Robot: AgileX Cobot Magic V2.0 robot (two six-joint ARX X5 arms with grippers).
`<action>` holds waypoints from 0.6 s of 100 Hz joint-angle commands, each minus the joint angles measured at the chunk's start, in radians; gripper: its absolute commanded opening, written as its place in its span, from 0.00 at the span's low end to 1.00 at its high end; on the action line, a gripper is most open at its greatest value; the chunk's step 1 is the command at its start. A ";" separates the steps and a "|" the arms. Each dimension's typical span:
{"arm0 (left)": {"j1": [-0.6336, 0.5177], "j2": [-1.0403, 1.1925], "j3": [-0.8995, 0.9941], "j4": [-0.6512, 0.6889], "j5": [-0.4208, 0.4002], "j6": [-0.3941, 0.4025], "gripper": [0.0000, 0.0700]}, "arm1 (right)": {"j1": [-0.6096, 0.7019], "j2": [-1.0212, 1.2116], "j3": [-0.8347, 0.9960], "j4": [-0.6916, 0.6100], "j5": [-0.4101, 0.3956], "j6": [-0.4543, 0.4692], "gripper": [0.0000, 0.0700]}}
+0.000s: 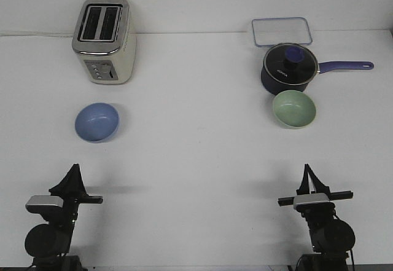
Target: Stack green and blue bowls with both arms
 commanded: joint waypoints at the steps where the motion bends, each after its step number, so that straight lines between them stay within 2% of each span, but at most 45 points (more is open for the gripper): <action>1: 0.000 -0.001 -0.019 0.011 -0.002 -0.007 0.02 | 0.001 0.000 -0.002 0.013 -0.002 0.032 0.00; 8: 0.000 -0.001 -0.019 0.010 -0.002 -0.007 0.02 | 0.001 0.000 -0.002 0.020 -0.002 0.092 0.00; 13: 0.000 -0.001 -0.019 0.010 -0.002 -0.007 0.02 | 0.001 0.000 -0.002 0.025 -0.002 0.172 0.00; 26: 0.000 -0.001 -0.019 0.011 -0.002 -0.007 0.02 | 0.001 0.000 -0.002 0.045 0.004 0.454 0.00; 31: 0.000 -0.001 -0.019 0.011 -0.002 -0.007 0.02 | 0.000 0.000 0.000 0.060 0.008 0.529 0.00; 40: 0.000 -0.001 -0.019 0.011 -0.002 -0.007 0.02 | 0.000 0.001 0.040 0.029 0.008 0.581 0.00; 60: 0.000 -0.001 -0.019 0.010 -0.002 -0.007 0.02 | 0.000 0.154 0.307 -0.190 0.089 0.595 0.00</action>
